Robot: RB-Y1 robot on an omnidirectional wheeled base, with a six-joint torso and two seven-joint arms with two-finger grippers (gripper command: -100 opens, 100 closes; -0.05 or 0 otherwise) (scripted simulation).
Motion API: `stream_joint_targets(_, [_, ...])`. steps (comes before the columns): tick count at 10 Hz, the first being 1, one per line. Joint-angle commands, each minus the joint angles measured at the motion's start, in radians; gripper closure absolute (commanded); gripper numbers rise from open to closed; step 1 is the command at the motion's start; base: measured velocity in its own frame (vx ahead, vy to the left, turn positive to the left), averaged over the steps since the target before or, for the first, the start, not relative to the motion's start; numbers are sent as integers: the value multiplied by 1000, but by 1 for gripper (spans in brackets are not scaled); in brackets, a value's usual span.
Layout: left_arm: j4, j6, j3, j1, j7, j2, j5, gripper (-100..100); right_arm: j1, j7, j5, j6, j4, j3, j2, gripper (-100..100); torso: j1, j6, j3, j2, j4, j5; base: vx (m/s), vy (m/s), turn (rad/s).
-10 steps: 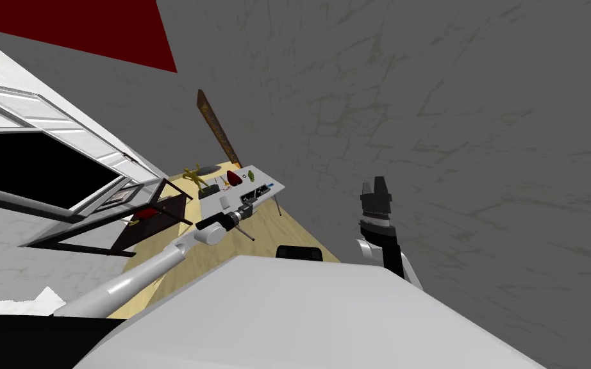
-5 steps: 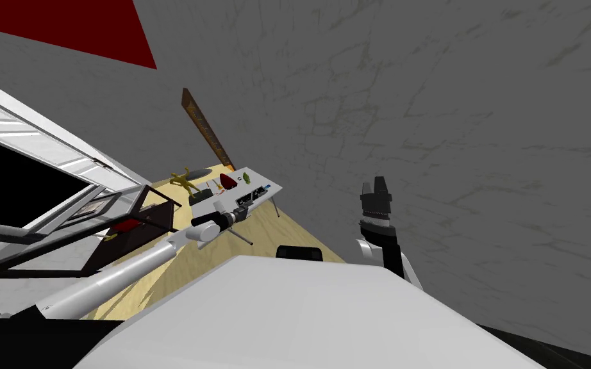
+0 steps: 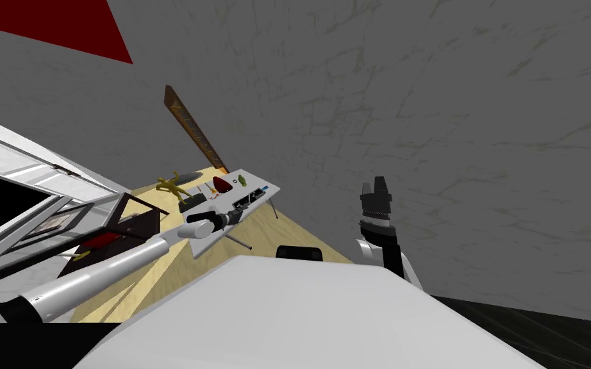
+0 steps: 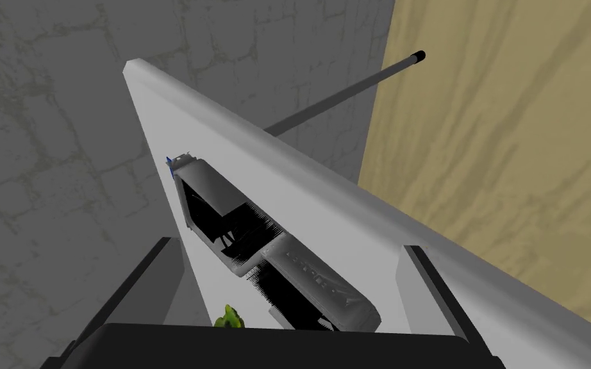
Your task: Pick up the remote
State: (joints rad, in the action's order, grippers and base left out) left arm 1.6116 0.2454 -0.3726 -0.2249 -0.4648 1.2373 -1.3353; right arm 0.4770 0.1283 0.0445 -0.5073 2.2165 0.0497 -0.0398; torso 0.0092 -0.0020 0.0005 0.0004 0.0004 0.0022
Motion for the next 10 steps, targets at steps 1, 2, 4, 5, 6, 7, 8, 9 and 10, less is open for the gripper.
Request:
stream_joint_targets(1, [-10, 8, -5, 3, -11, 14, -33, -100, 0, 0, 0, 0, 0, 0, 0, 0, 0, 0, 0, 0, 0, 0, 1, 42, -4])
stream_joint_targets(2, [-55, 59, -28, 20, -46, 53, -62, -100, 0, 0, 0, 0, 0, 0, 0, 0, -2, 0, 0, 0, 0, 0, -1, 67, -230])
stream_joint_targets(4, [-101, 99, -53, 36, -82, 87, -115, -100, 0, 0, 0, 0, 0, 0, 0, 0, 1, 0, 0, 0, 0, 0, 2, 111, -187])
stream_joint_targets(5, [-109, 110, -53, 36, -82, 87, -128, -100, 0, 0, 0, 0, 0, 0, 0, 0, 3, 1, 0, 0, 0, 0, 11, 120, -116])
stream_joint_targets(6, [-147, 151, -77, 52, -117, 117, -164, -100, 0, 0, 0, 0, 0, 0, 0, 0, 3, -1, 0, -1, 0, 1, 11, 149, -196])
stream_joint_targets(7, [-157, 160, -77, 52, -117, 117, -173, -100, 0, 0, 0, 0, 0, 0, 0, 0, 4, 0, 0, -1, 0, 1, 7, 130, -133])
stream_joint_targets(8, [-190, 195, -102, 67, -153, 143, -210, -100, 0, 0, 0, 0, 0, 0, 0, 0, 3, 0, 0, -1, 0, 1, 4, 130, -221])
stream_joint_targets(9, [-205, 210, -102, 67, -153, 143, -215, -100, 0, 0, 0, 0, 0, 0, 0, 0, 4, 0, 0, -1, 0, 1, 1, 112, -112])
stream_joint_targets(10, [-244, 247, -127, 80, -187, 165, -255, -100, 0, 0, 0, 0, 0, 0, 0, 0, 2, -1, 0, -1, 0, 1, -3, 122, -191])
